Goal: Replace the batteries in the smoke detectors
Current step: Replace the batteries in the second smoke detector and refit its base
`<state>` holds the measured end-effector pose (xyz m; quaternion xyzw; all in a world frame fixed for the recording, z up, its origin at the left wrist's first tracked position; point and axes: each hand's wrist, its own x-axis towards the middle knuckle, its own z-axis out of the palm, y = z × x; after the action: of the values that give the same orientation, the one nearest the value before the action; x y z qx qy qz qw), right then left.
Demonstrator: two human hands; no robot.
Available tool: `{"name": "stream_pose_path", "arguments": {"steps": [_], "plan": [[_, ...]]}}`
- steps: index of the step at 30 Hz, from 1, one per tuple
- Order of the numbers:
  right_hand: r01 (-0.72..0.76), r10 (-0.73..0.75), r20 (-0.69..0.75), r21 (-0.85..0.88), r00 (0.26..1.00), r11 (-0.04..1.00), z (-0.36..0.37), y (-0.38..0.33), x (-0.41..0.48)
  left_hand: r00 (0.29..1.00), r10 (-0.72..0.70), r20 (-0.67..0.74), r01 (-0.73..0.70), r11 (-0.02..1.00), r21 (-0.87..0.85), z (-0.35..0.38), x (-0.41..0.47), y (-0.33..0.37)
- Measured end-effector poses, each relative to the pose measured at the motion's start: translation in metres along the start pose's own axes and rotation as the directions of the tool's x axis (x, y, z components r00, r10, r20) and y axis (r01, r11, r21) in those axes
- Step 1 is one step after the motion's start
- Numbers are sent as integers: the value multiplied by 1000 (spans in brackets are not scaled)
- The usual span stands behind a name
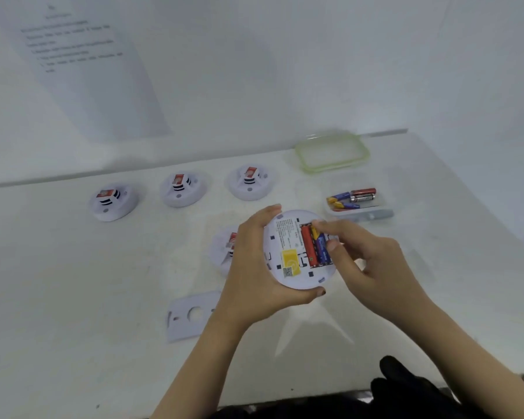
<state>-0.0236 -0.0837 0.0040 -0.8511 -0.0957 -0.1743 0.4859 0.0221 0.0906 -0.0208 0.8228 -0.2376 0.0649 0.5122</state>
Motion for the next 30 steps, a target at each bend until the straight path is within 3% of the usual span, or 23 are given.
{"name": "stream_pose_path", "arguments": {"steps": [8, 19, 27, 30], "plan": [[-24, 34, 87, -120, 996, 993, -46, 25, 5, 999, 31, 11, -31, 999, 20, 47, 9, 29], [-21, 56, 253, -138, 966, 990, -75, 60, 16, 996, 60, -60, -57, 998, 41, 86, 16, 35], [-34, 54, 273, -76, 960, 996, -86, 68, 20, 994, 100, -53, -100, 995, 4, 99, 23, 34], [-19, 10, 223, 42, 975, 999, -87, 68, 19, 983, 179, -35, -181, 983, -33, 97, 32, 46]]}}
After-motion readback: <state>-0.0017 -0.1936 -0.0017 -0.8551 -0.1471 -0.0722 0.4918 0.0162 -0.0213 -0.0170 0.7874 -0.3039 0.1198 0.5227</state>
